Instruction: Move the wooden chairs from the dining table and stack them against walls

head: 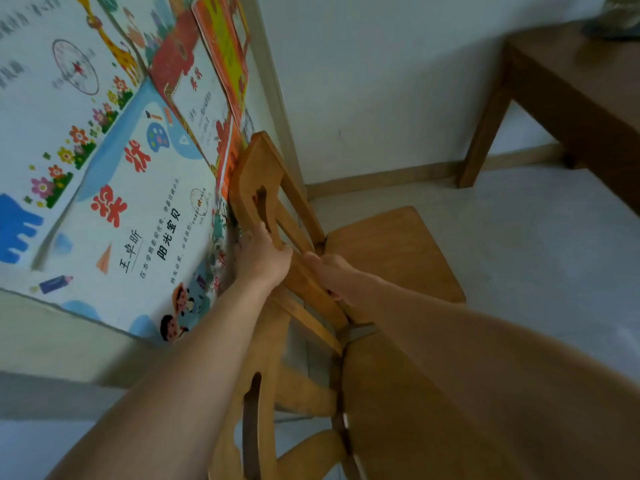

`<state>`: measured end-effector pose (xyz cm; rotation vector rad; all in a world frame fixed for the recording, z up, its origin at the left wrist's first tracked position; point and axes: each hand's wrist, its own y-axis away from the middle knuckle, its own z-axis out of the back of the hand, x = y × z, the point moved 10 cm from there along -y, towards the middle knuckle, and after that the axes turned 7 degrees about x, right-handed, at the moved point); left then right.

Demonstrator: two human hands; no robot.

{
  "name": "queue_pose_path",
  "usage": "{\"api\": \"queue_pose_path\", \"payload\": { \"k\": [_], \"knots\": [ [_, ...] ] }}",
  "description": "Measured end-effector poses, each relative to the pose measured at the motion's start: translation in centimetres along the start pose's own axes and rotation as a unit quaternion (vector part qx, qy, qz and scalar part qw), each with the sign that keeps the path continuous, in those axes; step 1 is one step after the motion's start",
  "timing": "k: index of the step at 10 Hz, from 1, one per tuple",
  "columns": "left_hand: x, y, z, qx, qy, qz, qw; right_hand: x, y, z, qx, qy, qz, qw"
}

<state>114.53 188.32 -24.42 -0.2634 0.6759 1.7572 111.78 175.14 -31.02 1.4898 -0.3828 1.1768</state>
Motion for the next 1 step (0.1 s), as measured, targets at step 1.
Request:
{"api": "queue_pose_path", "payload": {
  "k": [1],
  "knots": [
    [-1.20, 1.80, -0.54, 0.020, 0.069, -0.049, 0.996, -1.16, 3.13, 2.27, -0.061, -0.058, -0.017, 0.996]
  ]
}}
